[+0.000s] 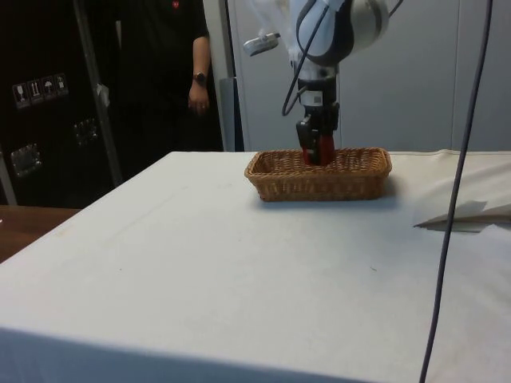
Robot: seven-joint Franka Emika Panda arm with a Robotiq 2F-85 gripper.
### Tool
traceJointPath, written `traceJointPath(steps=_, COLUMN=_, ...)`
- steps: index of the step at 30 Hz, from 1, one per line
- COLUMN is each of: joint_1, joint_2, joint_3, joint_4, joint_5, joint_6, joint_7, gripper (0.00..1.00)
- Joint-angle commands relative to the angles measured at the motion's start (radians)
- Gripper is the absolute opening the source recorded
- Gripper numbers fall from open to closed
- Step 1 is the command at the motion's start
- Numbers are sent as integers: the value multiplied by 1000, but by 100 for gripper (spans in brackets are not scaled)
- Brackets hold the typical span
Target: Pick up the cube and place it into the basket.
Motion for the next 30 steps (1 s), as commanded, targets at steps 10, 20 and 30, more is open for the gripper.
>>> traceJointPath(steps=10, joint_1=-16, joint_2=40, joint_3=35, joint_4=-7, joint_5=65, joint_6=79, joint_7=-25, gripper=2)
traceJointPath(steps=20, joint_1=-25, joint_2=82, joint_3=51, joint_4=1, joint_5=110, joint_6=120, joint_7=-39, gripper=2)
traceJointPath(steps=30, joint_1=-27, joint_2=99, joint_3=60, joint_4=20, joint_5=201, joint_6=121, joint_7=-92, gripper=2)
